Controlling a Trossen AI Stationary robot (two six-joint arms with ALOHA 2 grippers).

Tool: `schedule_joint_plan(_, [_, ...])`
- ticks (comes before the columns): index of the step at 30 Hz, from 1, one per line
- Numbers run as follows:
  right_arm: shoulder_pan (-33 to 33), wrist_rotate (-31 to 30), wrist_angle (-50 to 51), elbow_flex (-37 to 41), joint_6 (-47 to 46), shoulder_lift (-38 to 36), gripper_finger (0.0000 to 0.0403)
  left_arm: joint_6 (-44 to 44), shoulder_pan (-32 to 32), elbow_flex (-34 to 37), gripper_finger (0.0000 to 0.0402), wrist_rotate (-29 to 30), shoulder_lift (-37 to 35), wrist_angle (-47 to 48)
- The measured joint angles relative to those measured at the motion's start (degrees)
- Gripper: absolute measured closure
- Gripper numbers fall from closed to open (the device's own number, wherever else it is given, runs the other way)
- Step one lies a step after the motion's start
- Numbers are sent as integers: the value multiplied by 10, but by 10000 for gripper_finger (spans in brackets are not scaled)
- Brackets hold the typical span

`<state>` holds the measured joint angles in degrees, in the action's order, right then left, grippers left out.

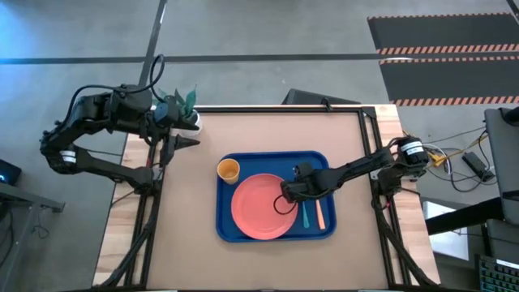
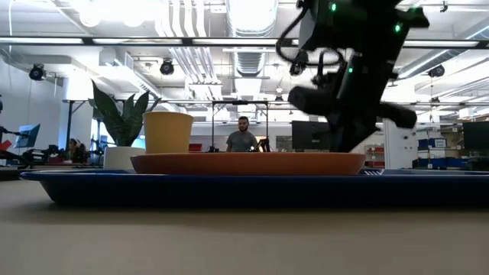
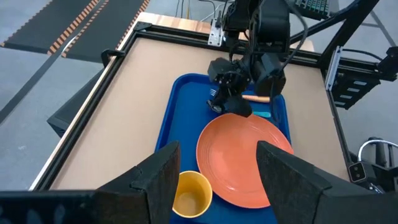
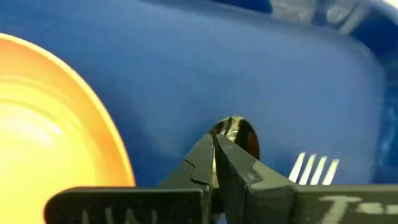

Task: Pick and place plate/cup/fork/spoon on tray
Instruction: Adjust the blue tray

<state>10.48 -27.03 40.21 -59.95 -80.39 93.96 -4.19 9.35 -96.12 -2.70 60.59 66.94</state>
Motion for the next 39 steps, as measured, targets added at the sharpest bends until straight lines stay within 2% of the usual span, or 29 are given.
schedule_joint_plan(10, [-13,-59,56,-25,81,-72,394,0,0,0,207,0,2,0])
schedule_joint_plan(17, [-71,18,49,-16,173,-85,394,1,0,0,207,0,2,0])
schedule_joint_plan(20, [-103,62,4,-9,222,-76,394,1,0,0,207,0,2,0])
schedule_joint_plan(27, [-166,124,-107,12,307,-55,394,1,0,0,207,0,2,0])
schedule_joint_plan(33, [-184,142,-143,11,357,-69,394,32,0,0,207,0,-1,1])
schedule_joint_plan(39, [-179,132,-157,-13,421,-147,394,57,-1,0,207,-4,-16,16])
